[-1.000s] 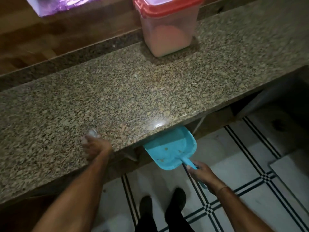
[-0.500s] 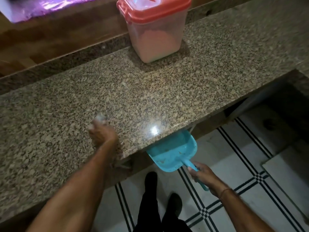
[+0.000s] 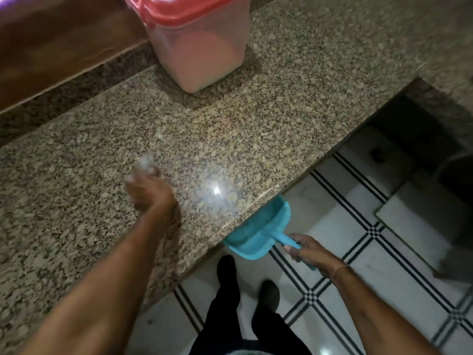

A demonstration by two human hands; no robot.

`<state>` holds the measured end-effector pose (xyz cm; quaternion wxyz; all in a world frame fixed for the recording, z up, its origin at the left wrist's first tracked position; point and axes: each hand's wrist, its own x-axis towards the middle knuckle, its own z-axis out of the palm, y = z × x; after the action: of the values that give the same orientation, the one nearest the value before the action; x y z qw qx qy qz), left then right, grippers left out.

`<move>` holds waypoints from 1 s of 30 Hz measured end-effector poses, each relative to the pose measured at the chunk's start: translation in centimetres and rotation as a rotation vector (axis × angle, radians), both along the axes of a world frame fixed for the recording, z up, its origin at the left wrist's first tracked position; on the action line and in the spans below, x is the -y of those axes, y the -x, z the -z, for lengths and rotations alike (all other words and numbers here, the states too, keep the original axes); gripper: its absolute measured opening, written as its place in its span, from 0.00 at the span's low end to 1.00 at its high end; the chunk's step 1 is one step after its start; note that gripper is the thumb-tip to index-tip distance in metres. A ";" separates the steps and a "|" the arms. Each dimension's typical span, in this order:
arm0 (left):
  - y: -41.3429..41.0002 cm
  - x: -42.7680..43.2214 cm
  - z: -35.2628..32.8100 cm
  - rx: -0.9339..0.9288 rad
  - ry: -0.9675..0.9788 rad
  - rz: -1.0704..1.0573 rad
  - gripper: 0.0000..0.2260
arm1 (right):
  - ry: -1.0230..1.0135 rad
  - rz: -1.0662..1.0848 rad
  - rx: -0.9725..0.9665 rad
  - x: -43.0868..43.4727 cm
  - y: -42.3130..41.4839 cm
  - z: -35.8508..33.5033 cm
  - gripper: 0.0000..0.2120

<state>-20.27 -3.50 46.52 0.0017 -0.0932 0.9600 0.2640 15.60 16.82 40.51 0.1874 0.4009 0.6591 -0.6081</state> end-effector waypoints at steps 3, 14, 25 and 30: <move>4.0 1.2 1.3 0.135 0.062 -0.239 0.14 | 0.006 0.017 0.014 0.1 -1.4 -0.1 0.10; 1.3 -5.8 0.5 -0.047 0.025 0.273 0.16 | -0.045 0.061 0.093 0.4 -3.1 -0.1 0.03; 2.7 -11.1 0.1 -0.075 0.124 0.568 0.13 | -0.011 0.164 0.114 0.6 -3.2 -0.8 0.02; -4.4 -13.1 -0.3 -0.021 -0.068 0.961 0.17 | -0.003 0.182 0.114 0.6 -2.9 -1.6 0.02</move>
<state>-15.86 9.55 46.84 0.1168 0.3637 0.8851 0.2657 18.48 16.22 42.09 0.1679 0.4934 0.6091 -0.5978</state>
